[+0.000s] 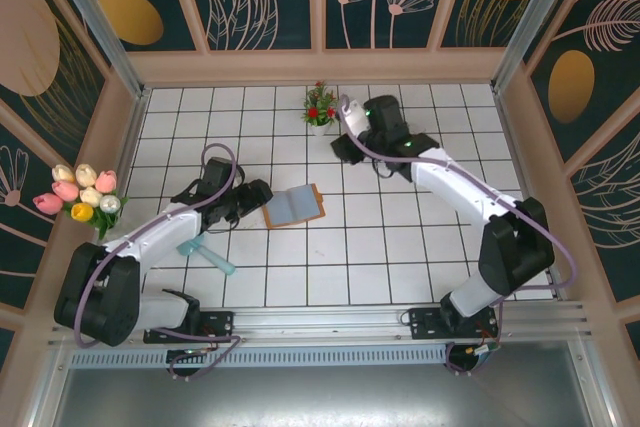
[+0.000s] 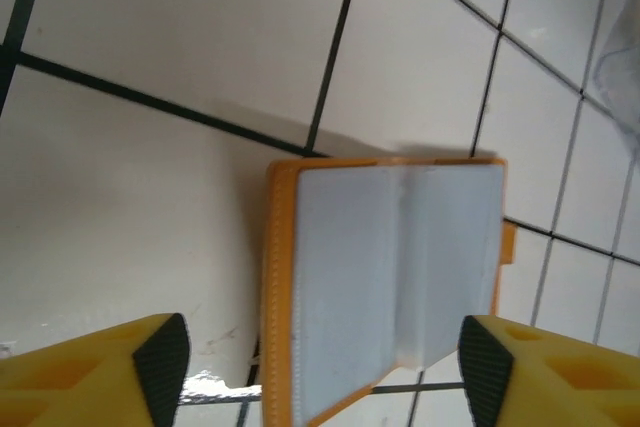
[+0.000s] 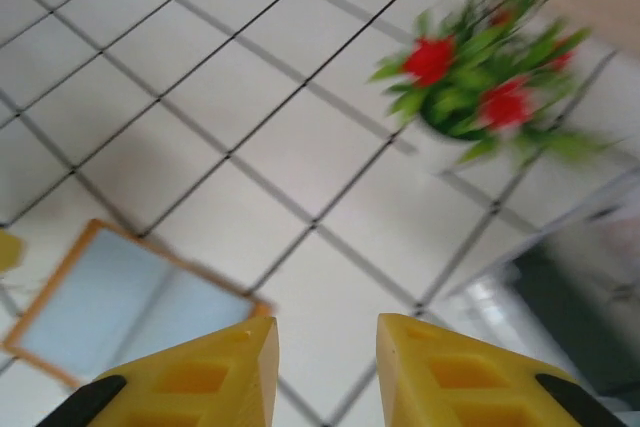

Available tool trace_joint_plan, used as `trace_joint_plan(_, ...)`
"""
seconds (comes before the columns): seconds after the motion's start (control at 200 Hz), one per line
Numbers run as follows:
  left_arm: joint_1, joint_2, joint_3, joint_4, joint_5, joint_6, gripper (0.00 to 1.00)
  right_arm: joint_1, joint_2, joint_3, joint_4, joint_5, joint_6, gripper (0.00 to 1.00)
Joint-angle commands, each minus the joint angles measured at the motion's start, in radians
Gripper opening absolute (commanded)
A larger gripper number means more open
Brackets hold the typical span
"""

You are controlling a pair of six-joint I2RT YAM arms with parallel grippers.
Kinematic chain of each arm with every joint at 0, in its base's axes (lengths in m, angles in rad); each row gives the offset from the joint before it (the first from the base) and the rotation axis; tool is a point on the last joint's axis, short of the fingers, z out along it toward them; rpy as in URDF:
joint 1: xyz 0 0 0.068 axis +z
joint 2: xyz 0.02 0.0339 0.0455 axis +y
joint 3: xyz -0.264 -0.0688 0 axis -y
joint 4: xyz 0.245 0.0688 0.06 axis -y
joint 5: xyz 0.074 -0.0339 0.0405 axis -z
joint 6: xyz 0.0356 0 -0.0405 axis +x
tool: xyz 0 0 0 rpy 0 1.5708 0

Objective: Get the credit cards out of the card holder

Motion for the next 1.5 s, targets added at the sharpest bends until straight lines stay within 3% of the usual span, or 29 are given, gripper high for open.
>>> trace_joint_plan(0.0, 0.008, 0.030, -0.029, 0.038, 0.018, -0.004, 0.65, 0.030, 0.026, -0.039, 0.115, -0.089, 0.395, 0.34)
trace_joint_plan(0.13, 0.009, 0.085, -0.034, 0.085, 0.051, 0.015, 0.64, 0.066, 0.097, -0.098, 0.197, -0.136, 0.557, 0.34)
trace_joint_plan(0.27, 0.009, 0.140, -0.030, 0.141, 0.094, 0.030, 0.62, 0.082, 0.202, -0.084, 0.185, -0.183, 0.627, 0.33)
trace_joint_plan(0.605, 0.008, 0.152, -0.014, 0.244, 0.202, 0.047, 0.28, 0.101, 0.367, -0.042, 0.103, -0.190, 0.712, 0.34)
trace_joint_plan(0.836, 0.008, 0.147, -0.017, 0.362, 0.333, 0.027, 0.15, 0.102, 0.408, -0.044, 0.087, -0.202, 0.727, 0.34)
trace_joint_plan(1.286, 0.008, 0.171, -0.081, 0.705, 0.473, -0.114, 0.07, 0.110, 0.464, -0.048, 0.058, -0.211, 0.731, 0.34)
trace_joint_plan(1.496, 0.003, 0.207, -0.078, 0.759, 0.507, -0.144, 0.02, 0.117, 0.489, -0.039, 0.079, -0.275, 0.737, 0.34)
